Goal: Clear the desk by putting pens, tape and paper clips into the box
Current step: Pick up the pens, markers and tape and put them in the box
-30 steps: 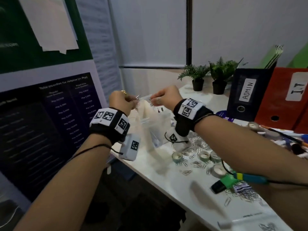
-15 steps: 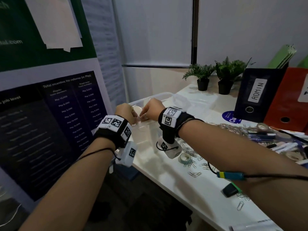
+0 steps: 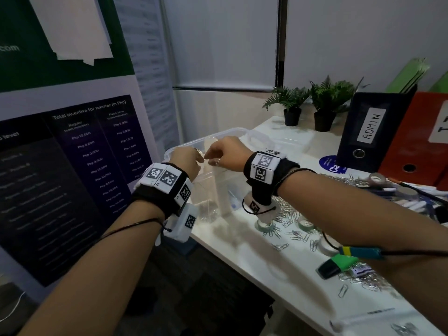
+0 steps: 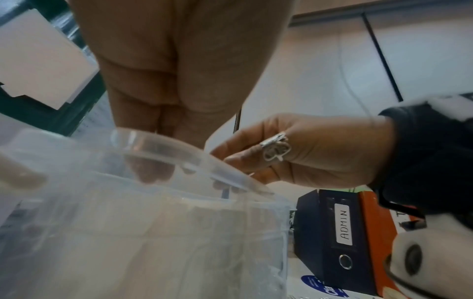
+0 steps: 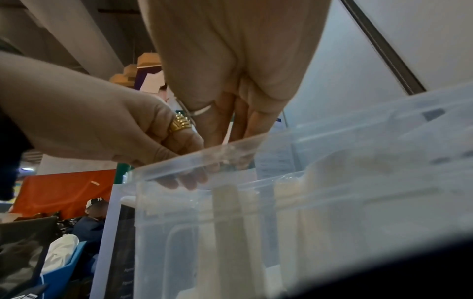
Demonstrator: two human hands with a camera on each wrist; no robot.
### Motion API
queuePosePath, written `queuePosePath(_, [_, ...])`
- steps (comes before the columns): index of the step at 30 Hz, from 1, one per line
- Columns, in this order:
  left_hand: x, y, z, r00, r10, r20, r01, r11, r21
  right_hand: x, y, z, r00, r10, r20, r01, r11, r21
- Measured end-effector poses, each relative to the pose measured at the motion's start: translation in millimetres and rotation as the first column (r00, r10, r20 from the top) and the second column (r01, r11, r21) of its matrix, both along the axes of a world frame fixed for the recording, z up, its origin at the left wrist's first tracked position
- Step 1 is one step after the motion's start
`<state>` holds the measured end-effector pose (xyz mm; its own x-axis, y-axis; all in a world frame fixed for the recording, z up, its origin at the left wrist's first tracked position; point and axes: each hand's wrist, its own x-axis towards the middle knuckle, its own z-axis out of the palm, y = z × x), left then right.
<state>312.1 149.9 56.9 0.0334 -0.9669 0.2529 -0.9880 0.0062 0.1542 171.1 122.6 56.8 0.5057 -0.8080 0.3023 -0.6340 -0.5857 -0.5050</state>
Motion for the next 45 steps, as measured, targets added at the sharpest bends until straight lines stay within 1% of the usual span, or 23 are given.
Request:
queuePosePath(2, [-8.4,5.0,-0.5,0.996,-0.025,-0.080,0.017,0.995,-0.100,-19.7,6.5,-0.7,0.996,0.004,0.093,0.000,0.999,-0.040])
queuePosePath(4, [-21.1,13.8,0.5,0.986,-0.087,-0.144,0.054,0.974,-0.219,-48.3,12.3,-3.6,0.986,-0.041,0.163,0.055,0.995,-0.079])
queuePosePath(6, [-39.4,23.1,1.2,0.973,-0.168,-0.161,0.117,0.951,-0.287,-84.5,19.3,-8.7,0.984,-0.108,0.141,0.122,0.987,-0.100])
queuePosePath(8, [-61.8,32.5,-0.4,0.957,-0.247,-0.152,0.198,0.939,-0.280,-123.0,26.6,-18.5,0.983,-0.180,0.022,0.181,0.981,-0.066])
queuePosePath(10, [-83.8,40.9,-7.4,0.936,-0.325,-0.137,0.292,0.932,-0.215,-156.7,36.2,-32.5,0.968,-0.219,-0.125,0.225,0.974,0.035])
queuePosePath(11, [-95.3,44.5,-13.6,0.922,-0.366,-0.125,0.346,0.925,-0.159,-170.8,42.2,-40.4,0.955,-0.220,-0.196,0.241,0.967,0.086])
queuePosePath(13, [-114.5,48.7,-30.2,0.905,-0.418,-0.079,0.421,0.906,0.032,-189.3,53.2,-56.2,0.916,-0.205,-0.345,0.260,0.958,0.122])
queuePosePath(14, [-122.2,47.6,-39.7,0.905,-0.422,-0.043,0.424,0.895,0.141,-194.6,56.5,-63.8,0.890,-0.200,-0.410,0.269,0.956,0.119])
queuePosePath(16, [-131.4,42.3,-59.4,0.912,-0.409,0.039,0.378,0.872,0.309,-198.0,59.8,-75.9,0.849,-0.185,-0.495,0.286,0.948,0.137])
queuePosePath(18, [-135.4,36.9,-76.3,0.914,-0.395,0.092,0.326,0.851,0.411,-196.1,61.7,-83.7,0.835,-0.168,-0.523,0.291,0.943,0.162])
queuePosePath(21, [-138.7,32.6,-94.0,0.919,-0.373,0.129,0.273,0.837,0.474,-189.9,68.3,-90.4,0.843,-0.152,-0.516,0.290,0.936,0.198])
queuePosePath(23, [-140.2,30.7,-98.8,0.933,-0.344,0.111,0.257,0.847,0.465,-186.7,71.7,-93.0,0.833,-0.131,-0.537,0.276,0.941,0.198])
queuePosePath(25, [-141.9,27.9,-99.7,0.945,-0.317,0.081,0.245,0.850,0.466,-184.7,71.5,-93.7,0.806,-0.130,-0.578,0.265,0.952,0.154])
queuePosePath(28, [-144.2,23.8,-101.8,0.951,-0.305,0.056,0.246,0.852,0.462,-184.9,68.4,-93.4,0.795,-0.152,-0.587,0.291,0.945,0.150])
queuePosePath(31, [-145.2,19.8,-100.3,0.954,-0.299,0.017,0.269,0.883,0.385,-186.3,67.6,-93.2,0.785,-0.172,-0.595,0.326,0.932,0.160])
queuePosePath(34, [-144.1,18.8,-88.4,0.948,-0.317,0.012,0.299,0.904,0.304,-185.7,67.1,-92.7,0.772,-0.184,-0.608,0.350,0.922,0.164])
queuePosePath(36, [-140.2,21.9,-78.4,0.947,-0.322,-0.023,0.319,0.924,0.209,-184.4,66.8,-92.6,0.766,-0.205,-0.609,0.375,0.912,0.164])
queuePosePath(37, [-136.2,24.4,-71.5,0.944,-0.327,-0.045,0.330,0.931,0.156,-183.9,66.3,-92.1,0.772,-0.225,-0.594,0.392,0.904,0.168])
queuePosePath(39, [-123.9,30.3,-52.8,0.932,-0.338,-0.133,0.343,0.939,0.020,-182.6,66.1,-86.4,0.799,-0.266,-0.540,0.411,0.897,0.165])
queuePosePath(40, [-115.2,31.4,-40.9,0.926,-0.337,-0.170,0.331,0.942,-0.064,-180.6,66.3,-80.2,0.815,-0.278,-0.509,0.399,0.905,0.145])
queuePosePath(42, [-90.1,28.8,-16.0,0.929,-0.307,-0.207,0.259,0.938,-0.230,-173.0,66.1,-61.8,0.852,-0.287,-0.437,0.353,0.932,0.076])
queuePosePath(43, [-74.4,25.2,-5.5,0.934,-0.269,-0.235,0.199,0.938,-0.285,-166.0,65.1,-49.8,0.875,-0.286,-0.392,0.328,0.944,0.043])
queuePosePath(45, [-39.7,14.1,9.3,0.937,-0.171,-0.306,0.067,0.944,-0.323,-146.8,59.7,-23.8,0.920,-0.268,-0.288,0.272,0.962,-0.026])
